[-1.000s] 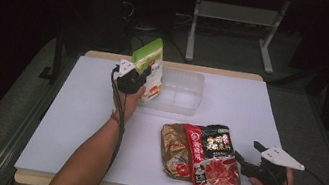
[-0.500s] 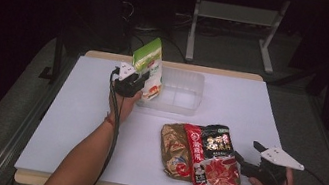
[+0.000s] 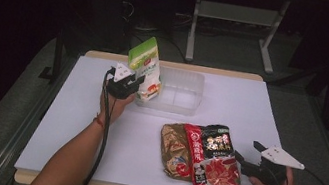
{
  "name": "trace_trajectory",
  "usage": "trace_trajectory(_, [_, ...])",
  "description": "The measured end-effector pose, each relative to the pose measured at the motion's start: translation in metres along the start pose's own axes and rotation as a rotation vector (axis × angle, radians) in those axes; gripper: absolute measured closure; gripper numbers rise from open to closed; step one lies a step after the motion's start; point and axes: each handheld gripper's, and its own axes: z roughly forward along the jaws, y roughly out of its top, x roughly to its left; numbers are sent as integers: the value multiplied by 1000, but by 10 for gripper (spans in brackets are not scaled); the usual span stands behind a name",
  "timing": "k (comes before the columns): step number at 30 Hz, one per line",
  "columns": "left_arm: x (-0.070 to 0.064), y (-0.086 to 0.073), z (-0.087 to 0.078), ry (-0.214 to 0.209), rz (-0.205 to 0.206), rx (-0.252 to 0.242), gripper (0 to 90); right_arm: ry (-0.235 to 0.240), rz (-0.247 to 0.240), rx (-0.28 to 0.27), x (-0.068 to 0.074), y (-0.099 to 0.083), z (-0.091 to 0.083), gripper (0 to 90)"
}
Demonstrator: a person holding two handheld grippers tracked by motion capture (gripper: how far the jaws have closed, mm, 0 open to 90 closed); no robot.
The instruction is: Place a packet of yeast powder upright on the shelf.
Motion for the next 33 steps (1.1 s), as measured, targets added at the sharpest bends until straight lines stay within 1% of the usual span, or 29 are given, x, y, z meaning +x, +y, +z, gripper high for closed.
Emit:
trace_trajectory(4, [0,0,-6,-14,17,8,742,3,-1,3,1,0,1,237])
trace_trajectory(6, [0,0,-10,-34,9,6,726,3,-2,2,1,0,1,237])
trace_trajectory(7, [0,0,-11,-37,13,5,718,1,-2,2,0,0,1,237])
trace_trajectory(9, [1,-1,-16,-44,35,12,707,1,-2,2,1,0,0,237])
trace_trajectory(10, [2,-1,-19,-60,36,11,697,1,-3,2,1,0,0,237])
trace_trajectory(13, [2,-2,-26,-74,48,17,658,1,-7,2,1,1,0,236])
trace_trajectory(15, [2,-2,-34,-97,55,2,622,0,-6,4,1,1,0,236])
trace_trajectory(17, [2,-3,-41,-118,60,-6,610,0,-5,6,2,1,1,237])
trace_trajectory(18, [2,-3,-45,-119,70,0,599,0,-5,6,2,1,1,237])
trace_trajectory(20, [2,-5,-53,-132,93,8,544,-1,-6,8,2,1,1,237])
trace_trajectory(21, [1,-6,-57,-144,90,13,513,-1,-7,8,3,1,1,236])
trace_trajectory(22, [1,-7,-61,-164,87,19,465,1,-4,8,3,1,1,237])
trace_trajectory(23, [1,-9,-66,-180,89,34,435,4,2,5,3,1,1,237])
trace_trajectory(24, [0,-10,-71,-183,99,48,385,3,3,8,3,1,0,237])
trace_trajectory(25, [-1,-11,-75,-193,94,53,352,2,3,10,3,1,0,236])
trace_trajectory(27, [-1,-16,-86,-251,72,66,310,1,4,12,3,1,0,236])
trace_trajectory(28, [-3,-18,-91,-264,78,82,283,3,10,12,3,1,1,237])
trace_trajectory(29, [-5,-22,-95,-268,100,99,283,3,10,12,3,1,1,237])
trace_trajectory(31, [-9,-29,-103,-279,128,144,260,3,12,16,3,1,1,236])
trace_trajectory(33, [-11,-35,-113,-308,135,166,246,6,9,21,3,1,2,237])
